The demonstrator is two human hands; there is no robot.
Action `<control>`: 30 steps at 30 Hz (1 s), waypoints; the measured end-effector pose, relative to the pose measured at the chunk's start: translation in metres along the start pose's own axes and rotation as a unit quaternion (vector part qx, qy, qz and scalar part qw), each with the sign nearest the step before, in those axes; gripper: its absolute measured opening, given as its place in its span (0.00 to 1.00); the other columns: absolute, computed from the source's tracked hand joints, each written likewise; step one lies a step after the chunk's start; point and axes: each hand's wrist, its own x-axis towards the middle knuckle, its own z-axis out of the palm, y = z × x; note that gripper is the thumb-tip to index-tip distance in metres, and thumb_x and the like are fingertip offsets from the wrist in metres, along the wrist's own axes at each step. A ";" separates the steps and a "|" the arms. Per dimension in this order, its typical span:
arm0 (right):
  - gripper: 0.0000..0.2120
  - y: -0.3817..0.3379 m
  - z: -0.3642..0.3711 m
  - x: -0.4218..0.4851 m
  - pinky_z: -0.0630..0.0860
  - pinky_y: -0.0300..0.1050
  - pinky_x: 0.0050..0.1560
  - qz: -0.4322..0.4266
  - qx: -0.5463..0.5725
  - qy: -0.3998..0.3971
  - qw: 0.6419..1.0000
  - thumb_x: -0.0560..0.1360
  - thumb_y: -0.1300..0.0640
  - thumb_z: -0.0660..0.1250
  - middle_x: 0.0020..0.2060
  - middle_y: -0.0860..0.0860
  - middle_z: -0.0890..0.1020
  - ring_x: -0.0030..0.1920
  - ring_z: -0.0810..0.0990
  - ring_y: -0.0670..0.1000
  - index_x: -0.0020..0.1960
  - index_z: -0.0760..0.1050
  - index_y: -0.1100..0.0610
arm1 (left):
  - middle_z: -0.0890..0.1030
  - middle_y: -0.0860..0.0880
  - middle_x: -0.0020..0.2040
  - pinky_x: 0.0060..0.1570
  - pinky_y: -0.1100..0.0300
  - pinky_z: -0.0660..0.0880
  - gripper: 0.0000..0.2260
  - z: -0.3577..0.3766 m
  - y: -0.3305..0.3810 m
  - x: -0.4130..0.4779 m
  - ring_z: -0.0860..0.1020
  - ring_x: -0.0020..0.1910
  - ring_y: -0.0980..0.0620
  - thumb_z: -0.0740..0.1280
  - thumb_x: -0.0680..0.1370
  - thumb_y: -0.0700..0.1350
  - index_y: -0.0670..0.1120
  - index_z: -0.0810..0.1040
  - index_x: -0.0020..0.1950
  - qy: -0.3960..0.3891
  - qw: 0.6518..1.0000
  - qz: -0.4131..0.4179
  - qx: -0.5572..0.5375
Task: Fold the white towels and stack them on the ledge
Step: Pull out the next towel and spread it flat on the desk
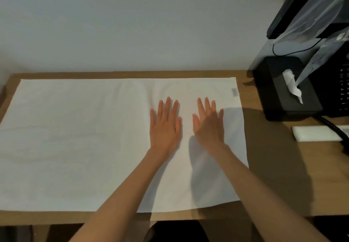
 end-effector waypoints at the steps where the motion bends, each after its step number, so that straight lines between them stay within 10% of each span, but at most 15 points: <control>1: 0.26 -0.006 0.007 -0.012 0.41 0.55 0.75 0.004 -0.006 -0.018 1.000 0.83 0.47 0.46 0.78 0.52 0.47 0.77 0.43 0.54 0.78 0.44 0.50 | 0.46 0.51 0.79 0.73 0.51 0.35 0.23 0.003 -0.002 -0.011 0.41 0.77 0.51 0.46 0.83 0.51 0.52 0.49 0.79 -0.004 1.000 -0.007 0.006; 30: 0.34 0.052 0.034 -0.141 0.40 0.48 0.75 0.068 -0.018 0.044 0.997 0.78 0.36 0.42 0.78 0.51 0.42 0.78 0.43 0.53 0.77 0.34 0.50 | 0.46 0.53 0.79 0.72 0.42 0.34 0.24 0.030 0.001 -0.100 0.41 0.77 0.50 0.42 0.81 0.60 0.60 0.49 0.77 -0.006 0.999 0.004 0.045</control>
